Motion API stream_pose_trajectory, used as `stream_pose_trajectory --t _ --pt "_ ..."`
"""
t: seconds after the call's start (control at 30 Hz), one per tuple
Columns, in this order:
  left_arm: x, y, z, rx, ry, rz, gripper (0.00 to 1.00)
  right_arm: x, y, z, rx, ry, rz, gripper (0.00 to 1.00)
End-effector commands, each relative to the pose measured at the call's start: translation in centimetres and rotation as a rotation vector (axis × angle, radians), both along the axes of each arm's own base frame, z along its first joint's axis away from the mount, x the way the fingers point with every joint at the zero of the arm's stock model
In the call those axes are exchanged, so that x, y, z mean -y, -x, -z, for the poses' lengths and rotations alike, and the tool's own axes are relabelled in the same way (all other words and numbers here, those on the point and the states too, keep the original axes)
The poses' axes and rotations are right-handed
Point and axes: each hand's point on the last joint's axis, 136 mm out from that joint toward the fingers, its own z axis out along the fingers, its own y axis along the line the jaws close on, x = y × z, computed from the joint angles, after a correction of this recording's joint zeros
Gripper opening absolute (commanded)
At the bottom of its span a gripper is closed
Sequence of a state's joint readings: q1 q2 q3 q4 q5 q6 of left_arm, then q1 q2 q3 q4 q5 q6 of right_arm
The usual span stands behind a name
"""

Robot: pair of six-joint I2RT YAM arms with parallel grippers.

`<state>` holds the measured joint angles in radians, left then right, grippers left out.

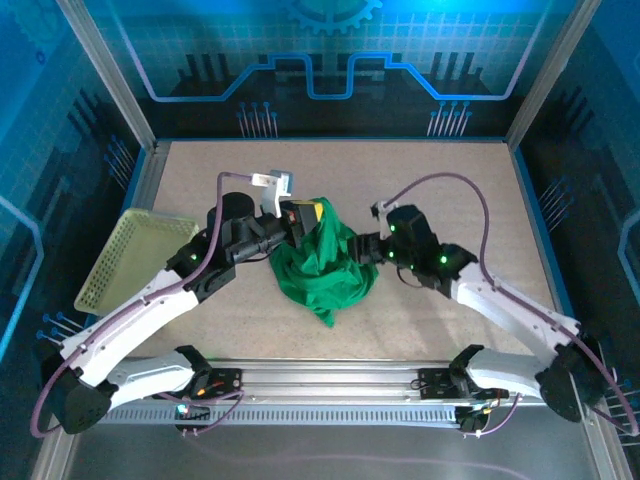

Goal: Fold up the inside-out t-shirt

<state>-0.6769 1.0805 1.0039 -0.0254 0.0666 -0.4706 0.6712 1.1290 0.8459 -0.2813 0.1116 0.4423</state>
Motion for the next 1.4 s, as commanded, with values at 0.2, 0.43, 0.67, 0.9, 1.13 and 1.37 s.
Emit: stream_pose_trajectory --t 0.2,0.43,0.67,0.9,1.13,1.37 --pt "-0.4 -0.8 -2.2 0.023 0.025 -0.046 0.0 -4.2 2.7 3.8 -0.007 -0.003 -0.061 0.82" --pt "-2.6 -0.5 -4.3 0.054 0.036 -0.099 0.0 -3.7 0.1 7.4 -0.101 0.072 0.03 0.37" --pt "-9.0 -1.7 -5.4 0.044 0.024 -0.312 0.0 2.9 -0.9 1.8 0.043 0.175 0.167 0.0" --pt "-14.1 -1.8 -4.7 0.005 0.077 -0.491 0.0 7.7 0.8 -8.4 0.211 0.015 0.148 0.0" --pt "-14.0 -3.6 2.6 -0.19 -0.006 -0.528 0.0 5.9 2.7 -10.2 0.18 -0.067 -0.009 0.0" --pt "-11.9 -6.0 13.4 -0.457 -0.214 -0.448 0.05 4.8 -0.6 0.0 -0.081 0.026 0.049 0.0"
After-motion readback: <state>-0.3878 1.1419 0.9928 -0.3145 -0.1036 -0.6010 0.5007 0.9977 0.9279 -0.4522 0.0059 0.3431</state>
